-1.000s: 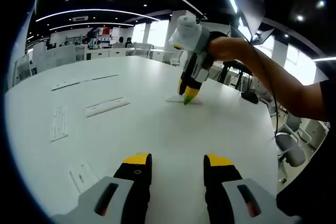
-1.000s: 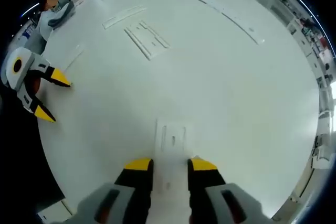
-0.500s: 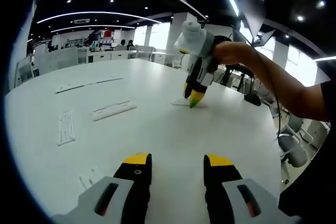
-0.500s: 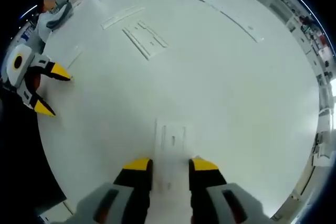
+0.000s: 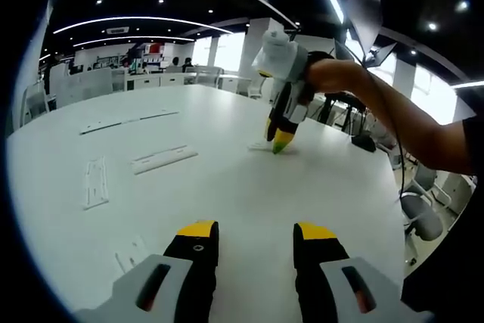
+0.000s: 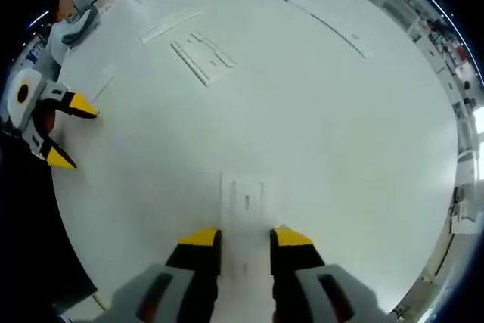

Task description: Locate the socket holder cover, grip the socket holder cover, clip it into the socket holder slot.

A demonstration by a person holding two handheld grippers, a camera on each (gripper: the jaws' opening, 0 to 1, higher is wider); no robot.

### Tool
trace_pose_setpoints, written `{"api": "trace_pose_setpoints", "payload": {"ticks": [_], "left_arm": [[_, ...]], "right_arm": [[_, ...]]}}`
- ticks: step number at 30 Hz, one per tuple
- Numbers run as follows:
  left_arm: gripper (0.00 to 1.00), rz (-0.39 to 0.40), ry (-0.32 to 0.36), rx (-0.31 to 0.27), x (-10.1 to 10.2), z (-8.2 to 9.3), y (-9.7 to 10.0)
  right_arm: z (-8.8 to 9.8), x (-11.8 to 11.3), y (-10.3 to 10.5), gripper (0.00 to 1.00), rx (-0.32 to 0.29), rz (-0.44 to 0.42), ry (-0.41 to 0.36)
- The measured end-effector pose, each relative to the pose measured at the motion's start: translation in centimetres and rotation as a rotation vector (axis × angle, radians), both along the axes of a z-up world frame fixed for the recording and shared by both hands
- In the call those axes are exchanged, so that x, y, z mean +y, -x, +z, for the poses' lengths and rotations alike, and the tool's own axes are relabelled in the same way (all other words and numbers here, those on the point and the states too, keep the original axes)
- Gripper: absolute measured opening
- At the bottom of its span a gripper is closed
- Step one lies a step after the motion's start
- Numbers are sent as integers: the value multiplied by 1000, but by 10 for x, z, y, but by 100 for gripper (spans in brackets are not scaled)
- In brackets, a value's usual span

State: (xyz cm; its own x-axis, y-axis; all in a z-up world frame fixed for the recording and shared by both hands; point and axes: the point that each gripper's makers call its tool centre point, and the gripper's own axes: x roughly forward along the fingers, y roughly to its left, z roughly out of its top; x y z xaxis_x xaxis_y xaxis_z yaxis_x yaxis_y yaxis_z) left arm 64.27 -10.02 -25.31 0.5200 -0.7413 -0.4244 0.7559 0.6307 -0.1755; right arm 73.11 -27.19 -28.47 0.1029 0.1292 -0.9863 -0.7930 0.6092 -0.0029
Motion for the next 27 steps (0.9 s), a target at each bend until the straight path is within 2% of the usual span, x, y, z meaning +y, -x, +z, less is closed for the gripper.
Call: {"api": "trace_pose_setpoints", "payload": {"ticks": [18, 27], "left_arm": [[40, 1, 1, -6, -2, 2, 2], [40, 6, -1, -27, 2, 9, -11]], "right_arm": [[6, -3, 4, 26, 1, 48, 34], [6, -3, 4, 26, 2, 91, 33]]}}
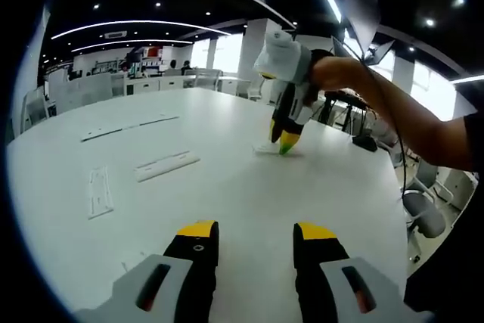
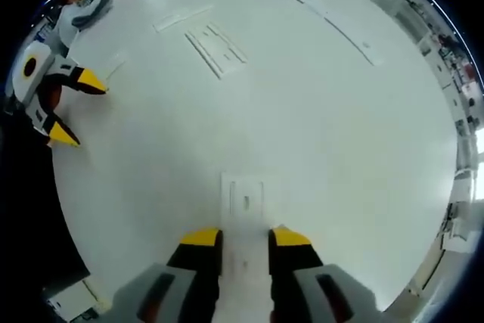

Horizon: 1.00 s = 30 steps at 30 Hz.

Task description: Locate the socket holder cover, grip the socket holder cover, clip it into the socket holder slot.

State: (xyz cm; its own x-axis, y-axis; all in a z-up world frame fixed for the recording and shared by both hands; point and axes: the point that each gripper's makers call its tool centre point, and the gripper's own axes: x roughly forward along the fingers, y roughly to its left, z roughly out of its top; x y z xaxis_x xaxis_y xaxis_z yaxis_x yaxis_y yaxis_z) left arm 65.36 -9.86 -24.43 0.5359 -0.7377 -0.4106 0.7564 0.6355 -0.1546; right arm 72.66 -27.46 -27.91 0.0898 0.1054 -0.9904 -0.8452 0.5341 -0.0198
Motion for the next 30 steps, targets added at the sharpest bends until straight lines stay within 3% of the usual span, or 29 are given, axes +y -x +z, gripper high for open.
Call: {"api": "trace_pose_setpoints", "payload": {"ticks": [5, 9, 15, 18, 23, 30], "left_arm": [[40, 15, -3, -13, 7, 4, -9], [39, 32, -4, -20, 15, 7, -16], [39, 29, 6, -8, 16, 9, -19], [39, 21, 19, -10, 16, 12, -18], [39, 23, 21, -14, 16, 14, -21], [39, 41, -6, -22, 19, 10, -30]], "right_arm": [[2, 1, -2, 25, -15, 38, 5], [3, 2, -4, 25, -34, 104, 55], [3, 7, -9, 25, -43, 149, 34], [3, 8, -8, 25, -33, 217, 40], [4, 1, -10, 25, -24, 233, 81], [5, 0, -15, 25, -21, 294, 75]]}}
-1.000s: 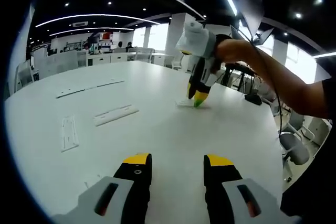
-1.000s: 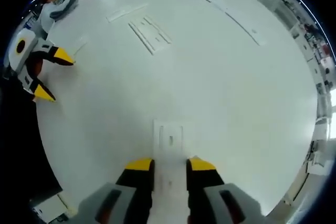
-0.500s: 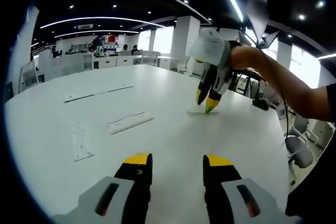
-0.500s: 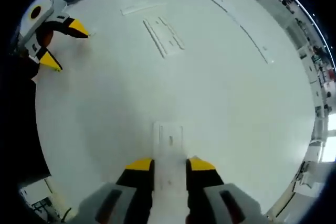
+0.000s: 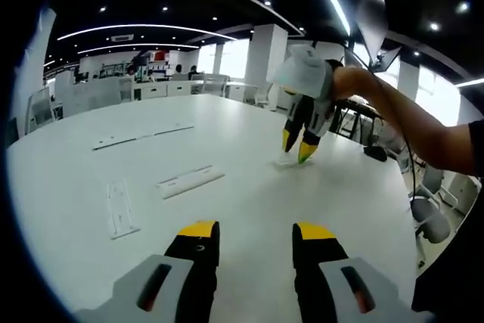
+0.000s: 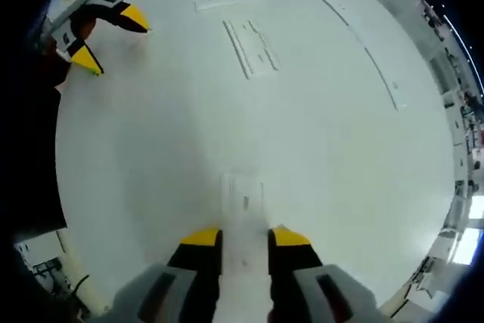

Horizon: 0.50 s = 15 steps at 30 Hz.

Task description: Locate the socket holder cover, grip the socket holder cover, clip it into the socket holder slot.

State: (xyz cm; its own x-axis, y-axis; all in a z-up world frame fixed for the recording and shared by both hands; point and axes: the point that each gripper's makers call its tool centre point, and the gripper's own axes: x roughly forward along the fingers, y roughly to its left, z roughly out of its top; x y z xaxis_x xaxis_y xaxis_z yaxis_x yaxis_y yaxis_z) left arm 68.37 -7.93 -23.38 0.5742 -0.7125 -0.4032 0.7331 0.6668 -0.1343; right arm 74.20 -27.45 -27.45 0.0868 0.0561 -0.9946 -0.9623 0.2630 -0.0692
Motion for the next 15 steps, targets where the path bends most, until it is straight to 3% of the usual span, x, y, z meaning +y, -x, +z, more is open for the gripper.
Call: {"api": "trace_pose_setpoints", "payload": {"ticks": [15], "left_arm": [[39, 42, -39, -6, 14, -7, -14]], "right_arm": [[2, 9, -13, 25, 32, 64, 31]]}}
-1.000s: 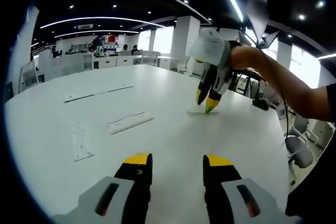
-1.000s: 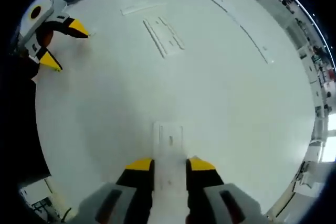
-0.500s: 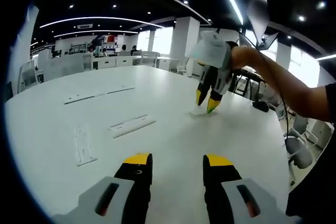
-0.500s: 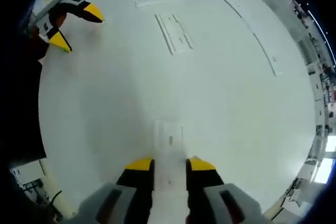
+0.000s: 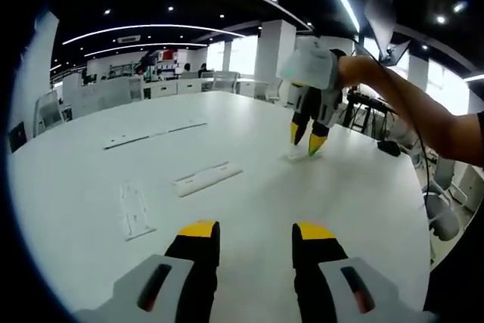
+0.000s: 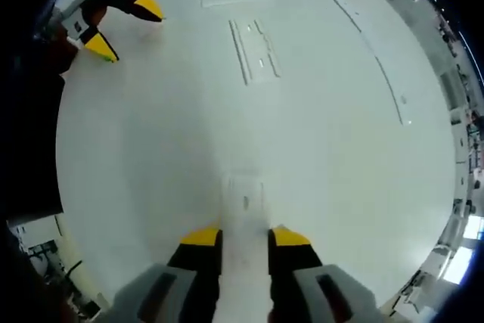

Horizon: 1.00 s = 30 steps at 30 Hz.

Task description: Locate the socket holder cover, grip the socket holder cover, clip it into the socket holder slot.

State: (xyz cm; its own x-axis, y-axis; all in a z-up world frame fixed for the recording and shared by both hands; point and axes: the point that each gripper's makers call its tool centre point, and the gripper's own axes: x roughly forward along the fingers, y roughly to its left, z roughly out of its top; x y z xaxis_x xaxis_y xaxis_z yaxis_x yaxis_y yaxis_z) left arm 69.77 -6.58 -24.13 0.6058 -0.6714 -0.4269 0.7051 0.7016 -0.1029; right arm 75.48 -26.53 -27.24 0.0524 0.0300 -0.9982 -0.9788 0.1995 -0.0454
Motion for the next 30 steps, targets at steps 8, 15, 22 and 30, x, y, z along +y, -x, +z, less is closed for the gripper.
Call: {"api": "trace_pose_setpoints", "payload": {"ticks": [8, 15, 22, 30], "left_arm": [[40, 23, -10, 2, 5, -6, -10], [39, 49, -17, 11, 10, -14, -13], [39, 71, -22, -5, 12, -12, -17], [39, 87, -19, -16, 13, -11, -20]], "right_arm": [[3, 11, -9, 25, 4, 34, 11], [-1, 22, -16, 25, 13, 66, 28], [-2, 32, -24, 25, 16, 86, 33], [-5, 43, -32, 25, 6, 113, 35]]}}
